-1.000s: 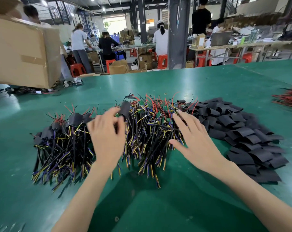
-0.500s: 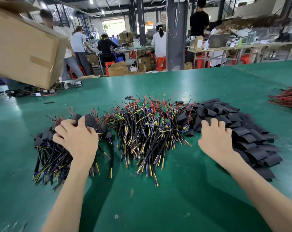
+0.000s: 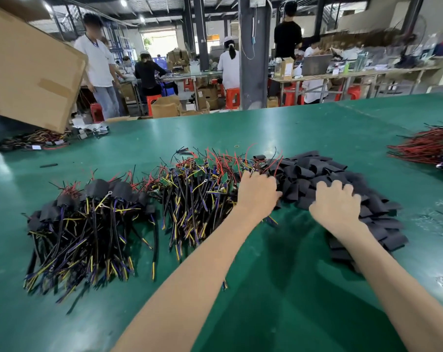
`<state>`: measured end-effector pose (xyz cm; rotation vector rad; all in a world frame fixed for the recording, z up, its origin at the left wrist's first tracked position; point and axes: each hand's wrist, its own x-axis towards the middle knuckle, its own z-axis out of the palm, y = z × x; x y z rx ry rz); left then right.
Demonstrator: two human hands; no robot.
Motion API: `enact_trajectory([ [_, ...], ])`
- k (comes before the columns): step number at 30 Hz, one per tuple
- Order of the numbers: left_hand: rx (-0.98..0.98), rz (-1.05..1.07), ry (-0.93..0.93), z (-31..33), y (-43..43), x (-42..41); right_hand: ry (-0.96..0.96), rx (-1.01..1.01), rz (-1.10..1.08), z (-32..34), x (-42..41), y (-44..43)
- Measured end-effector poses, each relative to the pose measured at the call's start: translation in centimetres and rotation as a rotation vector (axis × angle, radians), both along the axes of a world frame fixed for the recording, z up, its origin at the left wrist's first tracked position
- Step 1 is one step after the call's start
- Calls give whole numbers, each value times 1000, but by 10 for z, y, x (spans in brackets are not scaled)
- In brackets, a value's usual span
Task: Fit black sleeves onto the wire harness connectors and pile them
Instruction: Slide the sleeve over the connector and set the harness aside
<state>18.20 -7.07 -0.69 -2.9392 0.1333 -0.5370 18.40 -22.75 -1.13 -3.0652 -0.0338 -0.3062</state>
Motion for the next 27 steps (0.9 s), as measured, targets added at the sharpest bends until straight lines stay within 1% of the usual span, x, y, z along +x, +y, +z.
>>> enact_trajectory([
  [3, 7, 85, 73, -13, -9, 11, 34, 18, 30, -5, 4, 0],
  [5, -30, 96, 81, -15, -11, 13, 3, -16, 66, -11, 7, 2],
  [7, -82, 93, 30, -10, -14, 13, -89, -59, 128, -16, 11, 5],
  [9, -196, 76, -55, 4, -18, 9, -160, -89, 238, -22, 15, 10],
  [11, -360, 36, -136, 26, -16, -1, -160, -84, 338, -30, 18, 17],
  [13, -440, -10, -212, 48, -7, -15, -111, -73, 393, -36, 21, 23],
  [17, -399, -90, -381, 83, 28, -43, -86, -109, 424, -40, 24, 21],
  [20, -269, -69, -434, 87, 59, -66, -74, -95, 414, -38, 23, 21],
  [24, -51, 37, -315, 51, 92, -90, -33, -99, 385, -38, 25, 23],
  [27, -23, 79, -198, 13, 106, -100, 25, -78, 395, -36, 28, 25],
])
